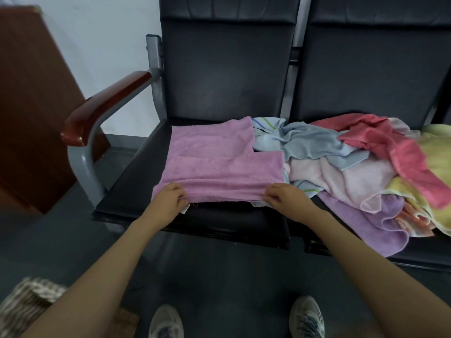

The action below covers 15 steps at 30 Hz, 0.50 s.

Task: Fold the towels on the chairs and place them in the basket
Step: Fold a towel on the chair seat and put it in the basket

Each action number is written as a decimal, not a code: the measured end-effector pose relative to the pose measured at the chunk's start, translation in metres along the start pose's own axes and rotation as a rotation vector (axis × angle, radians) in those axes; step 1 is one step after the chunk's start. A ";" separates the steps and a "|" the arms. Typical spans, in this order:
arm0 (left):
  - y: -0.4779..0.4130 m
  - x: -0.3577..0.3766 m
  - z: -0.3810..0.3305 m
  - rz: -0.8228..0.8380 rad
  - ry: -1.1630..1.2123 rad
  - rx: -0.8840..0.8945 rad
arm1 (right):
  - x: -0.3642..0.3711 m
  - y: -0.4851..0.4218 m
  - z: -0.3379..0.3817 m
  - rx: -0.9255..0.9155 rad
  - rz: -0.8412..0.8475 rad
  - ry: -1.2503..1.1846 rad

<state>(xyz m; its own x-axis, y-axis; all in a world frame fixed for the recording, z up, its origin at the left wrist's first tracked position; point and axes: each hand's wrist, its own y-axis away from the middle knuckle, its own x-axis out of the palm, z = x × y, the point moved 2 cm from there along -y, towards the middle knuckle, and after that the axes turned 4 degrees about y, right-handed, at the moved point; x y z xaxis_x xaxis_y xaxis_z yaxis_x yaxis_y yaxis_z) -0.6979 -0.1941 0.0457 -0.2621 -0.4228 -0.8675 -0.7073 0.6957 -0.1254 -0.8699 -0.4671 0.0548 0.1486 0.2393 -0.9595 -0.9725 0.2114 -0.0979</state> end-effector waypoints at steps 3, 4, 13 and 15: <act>0.004 -0.002 0.001 -0.017 -0.018 -0.031 | -0.004 0.004 0.002 0.110 0.029 -0.055; 0.006 -0.003 -0.001 -0.034 -0.053 -0.035 | -0.005 0.005 0.005 0.124 0.073 -0.027; 0.027 -0.022 -0.037 -0.077 0.028 -0.079 | 0.012 0.013 0.032 0.231 -0.075 0.162; 0.027 -0.028 -0.040 -0.033 0.058 -0.095 | -0.001 0.010 0.032 0.290 -0.155 0.126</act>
<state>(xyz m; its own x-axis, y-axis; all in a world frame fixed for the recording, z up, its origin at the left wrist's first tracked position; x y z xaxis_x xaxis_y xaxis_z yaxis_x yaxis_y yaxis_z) -0.7359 -0.1864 0.0860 -0.2728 -0.4792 -0.8342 -0.7745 0.6238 -0.1051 -0.8738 -0.4352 0.0634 0.2500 0.0683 -0.9658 -0.8457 0.5011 -0.1834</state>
